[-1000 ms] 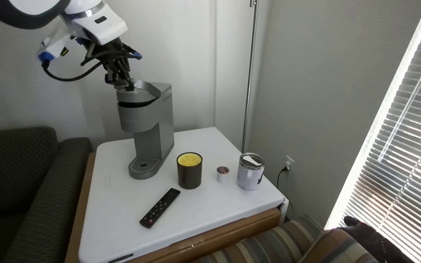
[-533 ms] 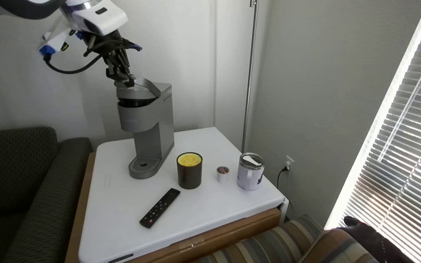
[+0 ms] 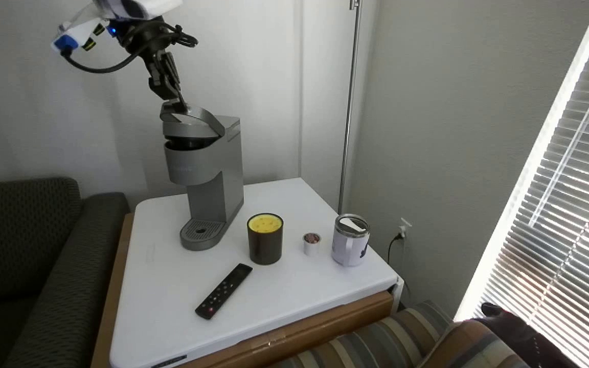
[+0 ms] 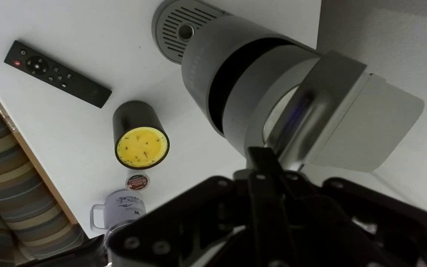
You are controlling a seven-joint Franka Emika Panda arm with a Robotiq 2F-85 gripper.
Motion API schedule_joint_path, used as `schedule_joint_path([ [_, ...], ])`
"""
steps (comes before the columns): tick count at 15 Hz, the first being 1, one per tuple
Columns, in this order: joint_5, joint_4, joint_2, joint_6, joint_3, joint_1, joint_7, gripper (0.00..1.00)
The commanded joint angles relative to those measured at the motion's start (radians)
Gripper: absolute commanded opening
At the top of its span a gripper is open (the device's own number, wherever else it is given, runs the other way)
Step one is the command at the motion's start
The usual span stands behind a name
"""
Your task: Close the lid of the coffee maker and then open it
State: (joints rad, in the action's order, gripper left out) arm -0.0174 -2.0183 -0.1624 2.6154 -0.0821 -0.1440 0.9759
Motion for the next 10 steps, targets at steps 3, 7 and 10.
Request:
schedule_joint_path([
  [3,-0.025,0.098,-0.035,-0.083,0.007,-0.025,0.011,0.0],
  [7,-0.002,0.128,-0.055,-0.081,0.001,-0.038,0.009,0.0],
  [10,-0.037,0.139,-0.065,-0.095,0.016,-0.059,0.049,0.0],
])
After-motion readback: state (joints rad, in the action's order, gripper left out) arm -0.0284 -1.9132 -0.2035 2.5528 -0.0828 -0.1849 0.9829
